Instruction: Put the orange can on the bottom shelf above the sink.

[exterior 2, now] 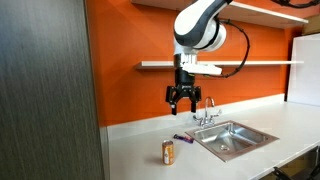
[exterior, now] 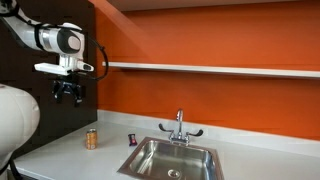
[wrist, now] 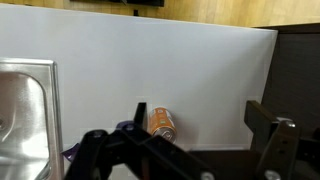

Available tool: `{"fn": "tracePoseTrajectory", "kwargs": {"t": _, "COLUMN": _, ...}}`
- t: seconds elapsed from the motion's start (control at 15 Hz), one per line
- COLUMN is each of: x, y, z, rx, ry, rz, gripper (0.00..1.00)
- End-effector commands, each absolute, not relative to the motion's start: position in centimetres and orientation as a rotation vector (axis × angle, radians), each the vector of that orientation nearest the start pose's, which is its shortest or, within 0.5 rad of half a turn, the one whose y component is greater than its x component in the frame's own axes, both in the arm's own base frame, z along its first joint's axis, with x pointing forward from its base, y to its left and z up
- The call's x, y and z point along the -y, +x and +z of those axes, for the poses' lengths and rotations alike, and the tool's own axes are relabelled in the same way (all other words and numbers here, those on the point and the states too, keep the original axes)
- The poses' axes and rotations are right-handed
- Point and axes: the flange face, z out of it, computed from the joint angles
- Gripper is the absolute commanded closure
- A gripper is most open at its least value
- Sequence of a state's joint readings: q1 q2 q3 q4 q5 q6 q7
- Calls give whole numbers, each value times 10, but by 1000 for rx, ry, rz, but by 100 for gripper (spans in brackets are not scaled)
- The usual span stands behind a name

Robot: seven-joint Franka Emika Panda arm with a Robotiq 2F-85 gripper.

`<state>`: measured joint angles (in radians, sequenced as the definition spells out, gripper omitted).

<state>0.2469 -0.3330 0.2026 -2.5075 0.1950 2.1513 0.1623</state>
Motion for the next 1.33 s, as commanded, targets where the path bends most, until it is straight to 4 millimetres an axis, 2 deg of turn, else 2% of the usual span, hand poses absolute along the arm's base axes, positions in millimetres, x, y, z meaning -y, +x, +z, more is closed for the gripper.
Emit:
{"fn": "tracePoseTrajectory", "kwargs": {"t": 0.0, "x": -196, "y": 392, "z": 375, "rx": 223, "ry": -3051, "rz": 87, "gripper": 0}}
{"fn": "tracePoseTrajectory", "kwargs": {"t": 0.53, "x": -186, "y": 415, "z": 322, "rx": 162, "ry": -3047, "rz": 123, "gripper": 0}}
{"fn": "tracePoseTrajectory", "kwargs": {"t": 1.27, "x": -191, "y": 436, "z": 254, "rx": 200, "ry": -3071, "rz": 147, "gripper": 0}}
